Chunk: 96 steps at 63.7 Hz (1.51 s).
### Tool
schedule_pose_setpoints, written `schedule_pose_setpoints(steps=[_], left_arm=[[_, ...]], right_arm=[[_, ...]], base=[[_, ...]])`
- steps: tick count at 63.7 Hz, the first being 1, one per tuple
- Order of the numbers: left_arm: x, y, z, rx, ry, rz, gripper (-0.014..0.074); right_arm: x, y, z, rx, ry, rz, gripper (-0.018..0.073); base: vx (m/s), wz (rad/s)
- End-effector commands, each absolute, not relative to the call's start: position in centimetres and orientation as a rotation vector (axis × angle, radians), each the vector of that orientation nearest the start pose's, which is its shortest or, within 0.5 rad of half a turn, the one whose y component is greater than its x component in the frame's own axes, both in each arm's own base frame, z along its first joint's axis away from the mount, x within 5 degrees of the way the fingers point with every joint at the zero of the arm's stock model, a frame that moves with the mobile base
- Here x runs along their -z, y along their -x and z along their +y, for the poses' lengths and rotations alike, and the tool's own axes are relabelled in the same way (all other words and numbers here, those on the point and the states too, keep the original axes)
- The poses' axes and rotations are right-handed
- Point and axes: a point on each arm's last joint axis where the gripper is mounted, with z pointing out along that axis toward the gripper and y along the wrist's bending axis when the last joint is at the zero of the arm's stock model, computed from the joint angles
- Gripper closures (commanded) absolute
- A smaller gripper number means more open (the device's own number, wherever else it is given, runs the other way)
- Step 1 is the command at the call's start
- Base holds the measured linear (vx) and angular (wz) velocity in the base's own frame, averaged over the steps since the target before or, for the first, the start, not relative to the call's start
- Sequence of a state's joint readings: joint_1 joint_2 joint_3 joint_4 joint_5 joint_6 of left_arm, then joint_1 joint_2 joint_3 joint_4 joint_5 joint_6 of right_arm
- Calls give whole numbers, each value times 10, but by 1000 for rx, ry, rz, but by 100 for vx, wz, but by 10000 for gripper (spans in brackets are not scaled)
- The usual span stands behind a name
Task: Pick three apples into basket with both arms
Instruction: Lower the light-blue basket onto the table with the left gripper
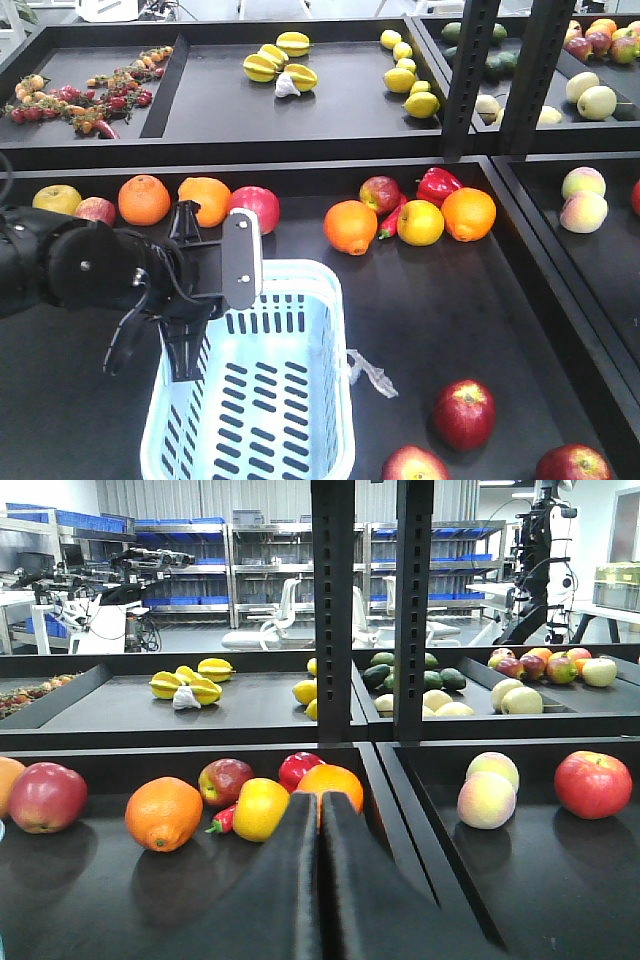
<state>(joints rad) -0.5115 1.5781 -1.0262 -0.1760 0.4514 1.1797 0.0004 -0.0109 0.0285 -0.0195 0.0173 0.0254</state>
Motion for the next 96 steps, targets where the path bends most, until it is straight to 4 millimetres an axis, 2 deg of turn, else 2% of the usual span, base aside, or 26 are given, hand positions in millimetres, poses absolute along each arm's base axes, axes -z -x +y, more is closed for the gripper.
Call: schedule_pose_setpoints(steps=[1,20,32,45,78,86,96], left_arm=[[-260,-291,-170,-150,-1651,1698,603],[-247,-295,-172,-152,-1699,1704,596],[-246,-295,-172,-151,-1711,1703,553],[-246,-295,-172,-150,-1715,1704,458],[-247,-296,-173,-159,-1702,1693,117],[-247,-296,-173,-160,-1701,1692,66],[-247,-296,-172,-161,-1701,1691,51]], right_arm=[[-205,-56,0,3,5,1448,568],[-205,-56,0,3,5,1448,568],[-205,-56,0,3,5,1449,568],[-205,-56,0,3,5,1451,568],[-205,-56,0,3,5,1450,568],[-205,-56,0,3,5,1450,568],[-205,-56,0,3,5,1450,568]], base=[[0,0],[0,0],[0,0],[0,0],[0,0],[0,0],[0,0]])
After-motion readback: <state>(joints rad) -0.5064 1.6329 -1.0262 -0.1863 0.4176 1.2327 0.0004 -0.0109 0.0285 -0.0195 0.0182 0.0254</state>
